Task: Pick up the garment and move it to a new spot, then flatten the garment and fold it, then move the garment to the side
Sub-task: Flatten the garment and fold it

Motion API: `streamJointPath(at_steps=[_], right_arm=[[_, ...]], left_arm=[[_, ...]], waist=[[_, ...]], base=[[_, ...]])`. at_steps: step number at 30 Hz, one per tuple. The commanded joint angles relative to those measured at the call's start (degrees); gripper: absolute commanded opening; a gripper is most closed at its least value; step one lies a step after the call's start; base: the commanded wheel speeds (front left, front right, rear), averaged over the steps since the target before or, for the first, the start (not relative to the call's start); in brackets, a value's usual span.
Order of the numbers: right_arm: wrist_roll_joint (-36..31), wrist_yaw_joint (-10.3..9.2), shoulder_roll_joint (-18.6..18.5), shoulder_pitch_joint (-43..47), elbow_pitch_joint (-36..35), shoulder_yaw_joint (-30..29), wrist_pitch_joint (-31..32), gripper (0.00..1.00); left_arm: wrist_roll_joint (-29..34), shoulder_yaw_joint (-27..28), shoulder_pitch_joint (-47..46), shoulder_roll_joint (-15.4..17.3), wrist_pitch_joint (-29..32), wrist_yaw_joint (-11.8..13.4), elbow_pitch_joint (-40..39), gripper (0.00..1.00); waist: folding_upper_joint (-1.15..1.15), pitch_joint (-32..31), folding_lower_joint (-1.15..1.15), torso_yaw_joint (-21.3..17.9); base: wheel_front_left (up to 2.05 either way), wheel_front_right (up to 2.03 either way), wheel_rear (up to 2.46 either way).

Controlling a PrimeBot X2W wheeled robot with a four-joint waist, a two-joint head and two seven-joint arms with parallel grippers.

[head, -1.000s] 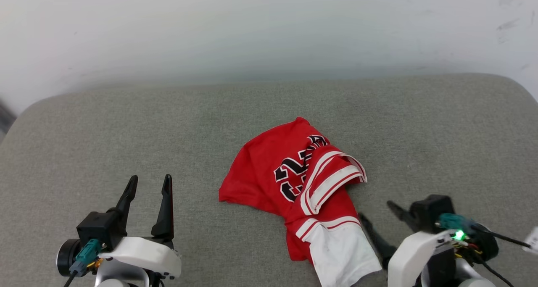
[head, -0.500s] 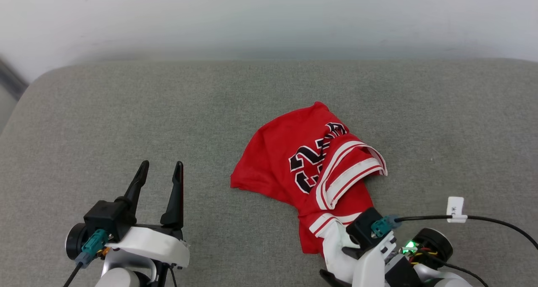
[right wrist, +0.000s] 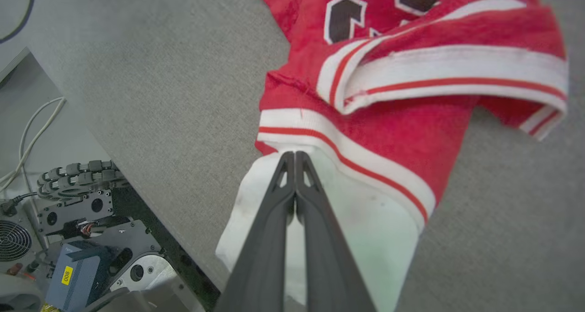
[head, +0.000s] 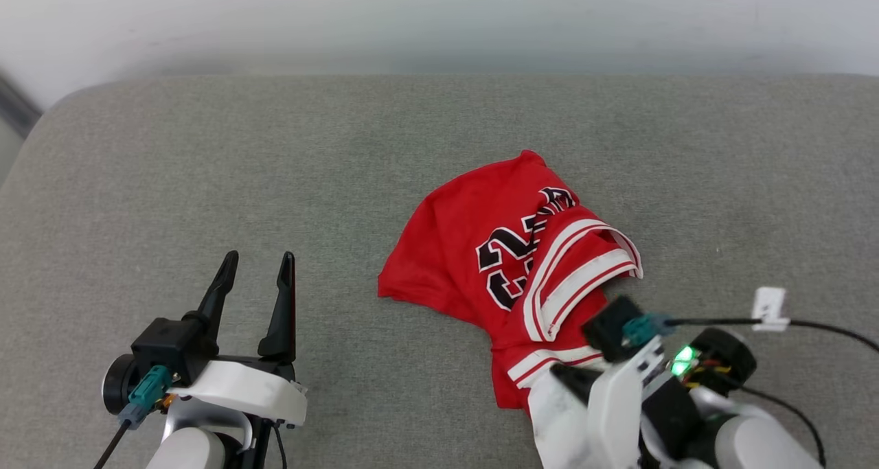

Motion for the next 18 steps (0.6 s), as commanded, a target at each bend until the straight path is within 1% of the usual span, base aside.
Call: streamJointPath(at_steps=[1,5,10,14,18], right_arm=[[-0.9,-0.02,0.8,-1.1,-0.5,-1.9,-1.9,0.00],[-2.5,-0.02,1.8,-1.3,-1.5,-7.0,-4.4,0.00],[-5.2,-0.02,4.4,0.6,-2.9,-16.0,-10.3,0.00],[-7.2,-0.02,7.2,2.6,-2.9,-22.8,-17.1,0.00],[-8.9,-0.02,9.8,5.0,-1.7,-27.2,-25.4,0.00]], left_arm=[[0.4,0.4,-0.4,0.0,-0.3,-0.2,0.1,1.00],[0.7,0.7,-0.5,0.2,-0.3,-0.5,0.0,1.00],[0.8,0.9,-0.6,0.1,-0.3,-0.5,-0.2,1.00],[1.0,1.2,-0.2,0.0,-0.3,-0.5,-0.2,1.00],[1.2,1.4,0.7,0.0,-0.3,-0.3,-0.2,1.00]], waist=[[0.00,-0.1,-0.01,-0.6],[0.00,-0.1,-0.01,-1.8],[0.00,-0.5,-0.01,-2.7],[0.00,-1.1,-0.01,-3.3],[0.00,-2.2,-0.01,-3.8]], base=[[0.00,0.00,0.00],[0.00,0.00,0.00],[0.00,0.00,0.00],[0.00,0.00,0.00],[0.00,0.00,0.00]])
